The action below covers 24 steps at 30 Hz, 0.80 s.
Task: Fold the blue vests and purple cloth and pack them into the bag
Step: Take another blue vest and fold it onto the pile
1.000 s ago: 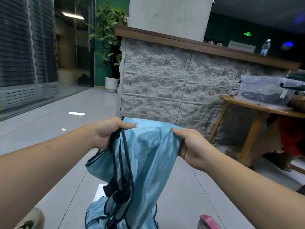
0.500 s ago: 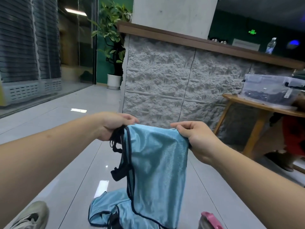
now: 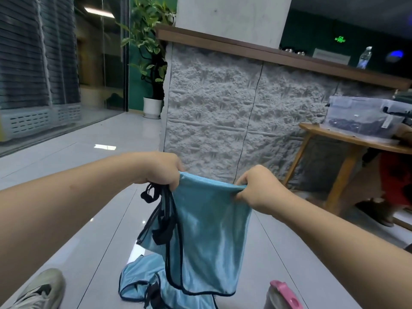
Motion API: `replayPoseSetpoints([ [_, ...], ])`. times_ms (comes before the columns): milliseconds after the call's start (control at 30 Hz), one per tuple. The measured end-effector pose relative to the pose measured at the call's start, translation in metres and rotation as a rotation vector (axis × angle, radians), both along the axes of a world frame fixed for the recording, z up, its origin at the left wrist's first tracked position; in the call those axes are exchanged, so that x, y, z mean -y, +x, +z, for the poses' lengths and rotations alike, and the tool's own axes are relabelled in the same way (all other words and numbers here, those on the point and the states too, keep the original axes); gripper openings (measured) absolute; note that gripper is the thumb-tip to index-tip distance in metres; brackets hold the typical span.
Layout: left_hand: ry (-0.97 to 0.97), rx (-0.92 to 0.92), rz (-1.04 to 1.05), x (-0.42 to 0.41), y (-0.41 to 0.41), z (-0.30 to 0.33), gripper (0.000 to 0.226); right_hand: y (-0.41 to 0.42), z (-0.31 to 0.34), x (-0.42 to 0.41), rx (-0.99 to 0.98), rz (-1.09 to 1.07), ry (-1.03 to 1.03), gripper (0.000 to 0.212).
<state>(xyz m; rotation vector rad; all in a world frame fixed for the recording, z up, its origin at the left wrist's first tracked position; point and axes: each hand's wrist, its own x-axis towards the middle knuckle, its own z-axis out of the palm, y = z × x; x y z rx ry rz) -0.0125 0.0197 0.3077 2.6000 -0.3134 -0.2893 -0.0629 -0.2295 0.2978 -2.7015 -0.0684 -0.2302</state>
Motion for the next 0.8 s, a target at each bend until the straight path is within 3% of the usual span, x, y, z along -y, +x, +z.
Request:
replayPoseSetpoints([
  [100,0.093,0.036,0.014,0.001,-0.001,0.000,0.011,0.001,-0.002,0.005,-0.002,0.011,0.155,0.031],
  [233,0.079,0.019,0.006,-0.005,-0.002,0.000,0.010,0.000,-0.002,0.008,-0.008,0.122,0.518,0.016],
  [333,-0.184,-0.069,0.011,-0.010,-0.005,0.003,0.012,-0.005,0.001,0.007,-0.015,0.145,0.814,0.013],
  [600,-1.193,-0.437,0.034,-0.025,-0.021,-0.002,0.033,-0.016,0.021,-0.009,0.026,0.103,1.147,0.026],
  [667,-1.418,-0.569,-0.171,-0.019,-0.026,-0.002,0.047,-0.017,0.028,-0.016,-0.014,0.096,1.263,0.028],
  [733,-1.571,-0.562,-0.215,-0.006,-0.035,-0.004,0.069,-0.014,0.034,-0.020,-0.056,0.035,1.353,0.027],
  [767,-1.564,-0.511,-0.066,-0.005,-0.033,-0.012,0.075,-0.010,0.035,-0.021,-0.071,-0.018,1.393,0.026],
  [800,-1.555,-0.347,0.076,-0.009,-0.028,-0.027,0.075,-0.006,0.034,-0.020,-0.076,-0.084,1.424,0.026],
])
